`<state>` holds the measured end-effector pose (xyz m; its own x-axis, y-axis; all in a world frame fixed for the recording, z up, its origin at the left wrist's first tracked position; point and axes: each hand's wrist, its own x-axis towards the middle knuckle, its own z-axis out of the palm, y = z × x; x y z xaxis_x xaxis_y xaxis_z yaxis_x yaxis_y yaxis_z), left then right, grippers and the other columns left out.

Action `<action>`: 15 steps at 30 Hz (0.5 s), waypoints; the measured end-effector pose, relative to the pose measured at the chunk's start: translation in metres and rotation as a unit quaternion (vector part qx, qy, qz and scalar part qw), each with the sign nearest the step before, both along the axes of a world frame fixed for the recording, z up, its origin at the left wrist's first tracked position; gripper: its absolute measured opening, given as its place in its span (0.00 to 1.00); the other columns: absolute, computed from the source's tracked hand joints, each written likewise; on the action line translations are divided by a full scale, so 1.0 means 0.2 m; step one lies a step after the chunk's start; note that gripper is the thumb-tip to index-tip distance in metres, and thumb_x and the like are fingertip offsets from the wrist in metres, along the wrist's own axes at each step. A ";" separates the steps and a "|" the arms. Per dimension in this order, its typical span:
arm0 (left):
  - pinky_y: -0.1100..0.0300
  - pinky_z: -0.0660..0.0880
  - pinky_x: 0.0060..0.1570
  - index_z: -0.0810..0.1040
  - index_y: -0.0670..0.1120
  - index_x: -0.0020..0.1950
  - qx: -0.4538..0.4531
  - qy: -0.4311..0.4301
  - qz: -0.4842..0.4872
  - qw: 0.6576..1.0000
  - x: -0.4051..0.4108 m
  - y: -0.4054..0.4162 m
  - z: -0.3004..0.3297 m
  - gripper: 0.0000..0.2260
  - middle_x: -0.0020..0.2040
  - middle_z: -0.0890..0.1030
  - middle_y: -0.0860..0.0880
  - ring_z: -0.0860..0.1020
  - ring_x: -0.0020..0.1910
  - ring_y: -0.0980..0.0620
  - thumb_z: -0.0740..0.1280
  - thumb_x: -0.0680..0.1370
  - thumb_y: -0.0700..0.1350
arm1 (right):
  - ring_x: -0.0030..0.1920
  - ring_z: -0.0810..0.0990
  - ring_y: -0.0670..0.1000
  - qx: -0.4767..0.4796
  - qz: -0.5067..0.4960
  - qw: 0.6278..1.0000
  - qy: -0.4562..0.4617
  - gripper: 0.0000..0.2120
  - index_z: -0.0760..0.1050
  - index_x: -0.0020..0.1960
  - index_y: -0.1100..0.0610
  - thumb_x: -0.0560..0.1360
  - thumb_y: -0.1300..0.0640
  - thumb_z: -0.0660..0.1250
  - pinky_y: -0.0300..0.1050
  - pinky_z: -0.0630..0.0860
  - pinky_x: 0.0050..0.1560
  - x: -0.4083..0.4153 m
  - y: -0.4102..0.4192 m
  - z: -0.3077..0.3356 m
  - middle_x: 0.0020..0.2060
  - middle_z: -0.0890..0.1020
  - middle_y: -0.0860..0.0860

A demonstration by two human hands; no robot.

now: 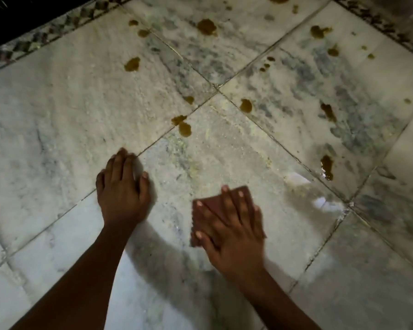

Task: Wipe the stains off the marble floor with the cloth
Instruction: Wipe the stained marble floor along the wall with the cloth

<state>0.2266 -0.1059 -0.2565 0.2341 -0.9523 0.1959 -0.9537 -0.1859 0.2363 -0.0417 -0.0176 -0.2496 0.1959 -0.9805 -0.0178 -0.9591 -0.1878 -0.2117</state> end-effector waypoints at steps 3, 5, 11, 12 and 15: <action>0.39 0.66 0.76 0.70 0.40 0.80 0.010 -0.013 -0.010 1.000 0.00 0.00 -0.03 0.27 0.82 0.69 0.40 0.68 0.80 0.38 0.59 0.84 0.53 | 0.86 0.47 0.66 0.028 -0.122 0.992 0.026 0.32 0.54 0.84 0.33 0.81 0.28 0.48 0.78 0.55 0.79 -0.31 -0.04 -0.04 0.88 0.50 0.53; 0.39 0.66 0.77 0.69 0.38 0.80 0.021 -0.014 -0.006 1.000 -0.01 -0.01 -0.03 0.28 0.83 0.68 0.37 0.68 0.80 0.36 0.57 0.85 0.53 | 0.85 0.46 0.70 0.018 -0.236 0.971 0.018 0.32 0.51 0.85 0.33 0.82 0.28 0.45 0.78 0.52 0.79 -0.31 -0.31 -0.07 0.87 0.49 0.56; 0.38 0.67 0.77 0.70 0.40 0.80 0.025 0.000 -0.009 1.000 -0.02 -0.03 0.02 0.28 0.83 0.67 0.39 0.68 0.81 0.38 0.57 0.84 0.54 | 0.85 0.42 0.69 0.011 -0.063 0.998 0.013 0.32 0.52 0.85 0.35 0.82 0.32 0.50 0.76 0.47 0.80 0.19 -0.56 -0.06 0.87 0.48 0.55; 0.39 0.66 0.77 0.71 0.41 0.80 0.026 -0.001 -0.005 1.000 -0.02 -0.02 0.02 0.27 0.83 0.67 0.40 0.68 0.81 0.38 0.57 0.84 0.54 | 0.86 0.43 0.67 0.002 -0.026 1.000 0.016 0.32 0.52 0.85 0.33 0.82 0.31 0.52 0.74 0.49 0.81 0.18 -0.42 -0.04 0.88 0.49 0.53; 0.38 0.65 0.77 0.70 0.45 0.81 0.021 0.009 0.026 0.999 -0.01 -0.01 0.01 0.27 0.85 0.65 0.41 0.65 0.83 0.39 0.58 0.84 0.54 | 0.87 0.48 0.61 0.005 -0.024 1.000 0.006 0.32 0.56 0.83 0.31 0.81 0.29 0.56 0.72 0.56 0.80 0.02 -0.12 0.00 0.87 0.53 0.49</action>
